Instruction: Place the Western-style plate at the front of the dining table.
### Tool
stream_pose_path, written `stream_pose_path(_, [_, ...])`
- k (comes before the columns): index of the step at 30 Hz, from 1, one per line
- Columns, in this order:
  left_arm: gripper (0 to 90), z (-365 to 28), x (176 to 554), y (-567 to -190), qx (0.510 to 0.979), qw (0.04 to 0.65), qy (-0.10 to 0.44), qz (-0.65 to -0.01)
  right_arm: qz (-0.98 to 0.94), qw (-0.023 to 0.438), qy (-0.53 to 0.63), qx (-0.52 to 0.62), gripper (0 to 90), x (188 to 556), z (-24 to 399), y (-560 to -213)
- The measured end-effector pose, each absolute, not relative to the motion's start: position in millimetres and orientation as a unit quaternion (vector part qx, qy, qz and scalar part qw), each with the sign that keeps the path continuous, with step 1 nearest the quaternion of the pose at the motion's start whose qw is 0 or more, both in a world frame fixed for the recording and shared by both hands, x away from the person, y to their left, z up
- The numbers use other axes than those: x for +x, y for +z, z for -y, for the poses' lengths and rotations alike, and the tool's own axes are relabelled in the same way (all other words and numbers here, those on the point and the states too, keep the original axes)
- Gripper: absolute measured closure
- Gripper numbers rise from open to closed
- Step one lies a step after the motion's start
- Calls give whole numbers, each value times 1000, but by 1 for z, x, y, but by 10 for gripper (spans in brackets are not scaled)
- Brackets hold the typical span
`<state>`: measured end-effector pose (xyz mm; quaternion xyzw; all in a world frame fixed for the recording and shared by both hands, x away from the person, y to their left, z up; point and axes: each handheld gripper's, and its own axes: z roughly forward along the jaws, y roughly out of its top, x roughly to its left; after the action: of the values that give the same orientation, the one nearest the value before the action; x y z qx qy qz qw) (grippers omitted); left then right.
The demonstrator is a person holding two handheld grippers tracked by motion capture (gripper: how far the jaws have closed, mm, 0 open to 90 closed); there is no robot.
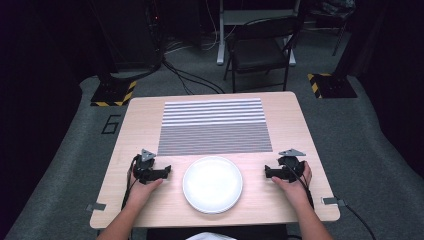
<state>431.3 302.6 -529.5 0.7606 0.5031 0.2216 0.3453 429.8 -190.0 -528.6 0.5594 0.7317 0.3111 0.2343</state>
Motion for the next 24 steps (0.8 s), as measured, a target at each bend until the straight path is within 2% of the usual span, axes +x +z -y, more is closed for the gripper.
stream_pose_path(5, [174,-303,431,-529,758,346,223,-506,-732,236,311,559,3,430,190,-529])
stream_pose_path(21, [315,-309,432,-528,744,356,229,-518,-729,235,311,563,10,429,188,-529])
stream_pose_path(23, [329,-310,432,-528,743,357,227,-518,-727,236,312,564,30,428,188,-528])
stream_pose_path(24, [334,-310,432,-528,745,353,227,-518,-725,242,318,560,102,428,187,-528])
